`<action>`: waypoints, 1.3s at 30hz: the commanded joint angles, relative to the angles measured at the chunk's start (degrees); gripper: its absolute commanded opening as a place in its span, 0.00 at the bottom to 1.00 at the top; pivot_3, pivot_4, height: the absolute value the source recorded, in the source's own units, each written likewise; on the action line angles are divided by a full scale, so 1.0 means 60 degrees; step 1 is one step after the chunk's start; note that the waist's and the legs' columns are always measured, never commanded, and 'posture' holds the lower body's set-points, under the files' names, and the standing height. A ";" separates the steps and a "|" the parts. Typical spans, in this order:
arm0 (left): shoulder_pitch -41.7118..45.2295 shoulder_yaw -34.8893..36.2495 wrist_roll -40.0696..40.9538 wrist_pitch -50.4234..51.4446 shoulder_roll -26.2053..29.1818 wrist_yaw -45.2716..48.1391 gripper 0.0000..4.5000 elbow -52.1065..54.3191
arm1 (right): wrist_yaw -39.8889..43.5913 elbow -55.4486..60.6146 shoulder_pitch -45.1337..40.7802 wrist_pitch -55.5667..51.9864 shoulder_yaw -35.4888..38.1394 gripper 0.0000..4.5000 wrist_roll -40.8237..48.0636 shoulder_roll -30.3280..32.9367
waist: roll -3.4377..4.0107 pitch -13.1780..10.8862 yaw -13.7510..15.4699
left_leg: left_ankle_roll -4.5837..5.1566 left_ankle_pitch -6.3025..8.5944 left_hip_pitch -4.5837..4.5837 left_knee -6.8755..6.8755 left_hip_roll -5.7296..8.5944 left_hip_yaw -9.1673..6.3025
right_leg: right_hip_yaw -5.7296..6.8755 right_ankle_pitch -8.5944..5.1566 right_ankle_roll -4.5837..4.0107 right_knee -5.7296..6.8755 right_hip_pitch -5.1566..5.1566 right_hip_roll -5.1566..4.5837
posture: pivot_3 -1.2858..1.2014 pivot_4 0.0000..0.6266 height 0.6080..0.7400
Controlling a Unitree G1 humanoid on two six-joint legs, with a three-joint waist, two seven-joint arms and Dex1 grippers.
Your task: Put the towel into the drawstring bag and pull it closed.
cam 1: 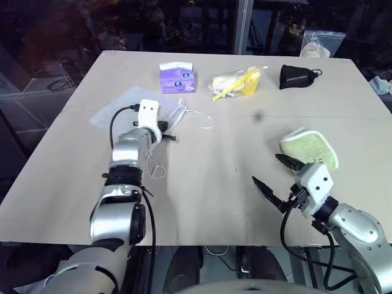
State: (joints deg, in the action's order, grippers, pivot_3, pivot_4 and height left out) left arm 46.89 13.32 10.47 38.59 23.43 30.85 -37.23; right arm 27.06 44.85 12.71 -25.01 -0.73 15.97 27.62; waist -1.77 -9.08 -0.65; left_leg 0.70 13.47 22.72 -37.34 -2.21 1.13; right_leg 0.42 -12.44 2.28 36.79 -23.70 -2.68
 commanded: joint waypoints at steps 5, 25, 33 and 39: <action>0.0260 0.0526 0.3131 0.6052 0.1132 0.1932 0.01 0.2287 | -0.1226 -0.0152 -0.0336 -0.0990 0.1357 1.00 -0.0071 -0.0304 | -0.0031 -0.0021 0.0009 | 0.0000 0.0000 0.0027 0.0000 0.0004 -0.0017 | 0.0009 0.0000 0.0002 -0.0005 -0.0008 -0.0003 | 0.52 0.24 1.00; -0.0472 0.0573 0.3806 0.6627 -0.1598 -0.0885 0.01 0.5717 | -0.0202 -0.7896 -0.6209 -0.6020 0.1475 1.00 0.0577 0.1895 | -0.0035 -0.0049 -0.0032 | 0.0002 0.0000 0.0015 0.0029 0.0002 -0.0012 | -0.0022 0.0021 -0.0032 -0.0003 -0.0019 0.0017 | 0.52 0.24 1.00; -0.0751 -0.0127 0.3496 0.5800 -0.1405 -0.0899 0.00 0.6136 | 0.0865 -0.8275 -0.5998 -0.6444 0.0318 0.80 0.0689 0.1582 | -0.0061 -0.0033 -0.0074 | 0.0002 0.0000 -0.0005 0.0020 -0.0002 -0.0011 | -0.0026 0.0022 -0.0031 -0.0003 -0.0007 0.0023 | 0.52 0.24 1.00; -0.0988 -0.1512 0.3180 0.4779 -0.0806 -0.0220 0.00 0.6342 | 0.1555 -0.5697 -0.4386 -0.4862 0.1120 0.17 0.1487 0.1157 | -0.0077 -0.0021 -0.0030 | 0.0002 0.0001 -0.0003 0.0030 -0.0021 -0.0040 | -0.0011 0.0020 -0.0032 -0.0002 -0.0006 0.0049 | 0.52 0.24 1.00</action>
State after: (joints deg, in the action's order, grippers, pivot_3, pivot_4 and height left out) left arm 40.91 6.68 30.17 69.81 18.03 27.80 -1.55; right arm 32.61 6.93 -17.11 -55.05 7.47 20.78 36.67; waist -2.23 -9.20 -0.83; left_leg 0.71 13.48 22.71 -37.15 -2.36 0.88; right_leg 0.34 -12.32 2.08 36.76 -23.74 -2.36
